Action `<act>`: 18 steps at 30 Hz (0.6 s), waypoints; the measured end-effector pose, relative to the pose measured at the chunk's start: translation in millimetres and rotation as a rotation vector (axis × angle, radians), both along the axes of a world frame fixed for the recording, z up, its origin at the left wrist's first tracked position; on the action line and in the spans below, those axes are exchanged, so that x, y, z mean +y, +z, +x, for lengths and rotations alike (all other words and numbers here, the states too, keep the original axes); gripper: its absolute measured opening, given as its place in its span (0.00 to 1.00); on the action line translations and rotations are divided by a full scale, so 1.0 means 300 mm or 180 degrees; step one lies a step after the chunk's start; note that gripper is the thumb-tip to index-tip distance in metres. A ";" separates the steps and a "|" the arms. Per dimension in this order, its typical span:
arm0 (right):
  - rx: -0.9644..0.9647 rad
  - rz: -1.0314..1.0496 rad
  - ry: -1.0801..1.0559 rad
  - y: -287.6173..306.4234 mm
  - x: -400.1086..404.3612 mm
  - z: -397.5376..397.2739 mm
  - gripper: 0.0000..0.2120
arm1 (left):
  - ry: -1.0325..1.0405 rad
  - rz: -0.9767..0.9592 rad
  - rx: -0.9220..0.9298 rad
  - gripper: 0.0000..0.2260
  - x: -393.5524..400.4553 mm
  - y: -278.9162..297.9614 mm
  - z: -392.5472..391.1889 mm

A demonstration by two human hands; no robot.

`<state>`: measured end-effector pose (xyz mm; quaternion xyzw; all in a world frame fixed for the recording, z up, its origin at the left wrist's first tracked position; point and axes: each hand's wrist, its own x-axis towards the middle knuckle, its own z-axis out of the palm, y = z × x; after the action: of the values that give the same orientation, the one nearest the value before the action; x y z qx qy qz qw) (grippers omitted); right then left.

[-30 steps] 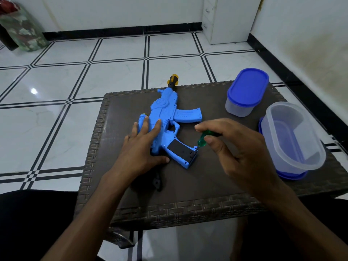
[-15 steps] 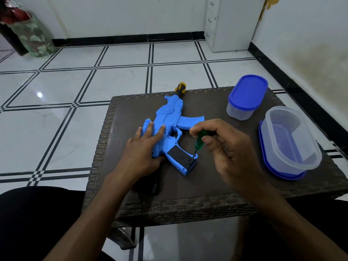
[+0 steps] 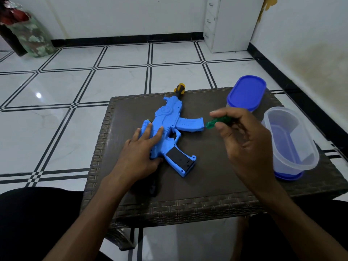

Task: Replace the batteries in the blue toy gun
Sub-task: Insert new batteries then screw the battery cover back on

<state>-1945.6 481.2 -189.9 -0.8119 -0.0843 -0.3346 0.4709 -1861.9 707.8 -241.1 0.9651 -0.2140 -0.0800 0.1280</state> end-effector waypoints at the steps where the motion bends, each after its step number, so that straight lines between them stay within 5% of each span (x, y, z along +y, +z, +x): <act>1: -0.0017 -0.0098 -0.0106 -0.012 -0.012 -0.003 0.11 | -0.0005 -0.0031 -0.0010 0.40 0.004 -0.002 -0.002; 8: 0.0303 -0.0792 -0.0807 -0.105 -0.081 -0.020 0.08 | -0.0084 -0.0087 0.0053 0.40 0.049 -0.007 0.009; 18: 0.1364 -0.1551 -0.0805 -0.223 -0.105 -0.018 0.13 | -0.0330 -0.0447 0.0229 0.41 0.116 -0.024 0.081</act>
<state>-1951.1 449.5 -256.8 -0.9563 0.0403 -0.1824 0.2250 -1837.7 742.5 -248.3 0.9379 -0.2640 -0.1060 0.1986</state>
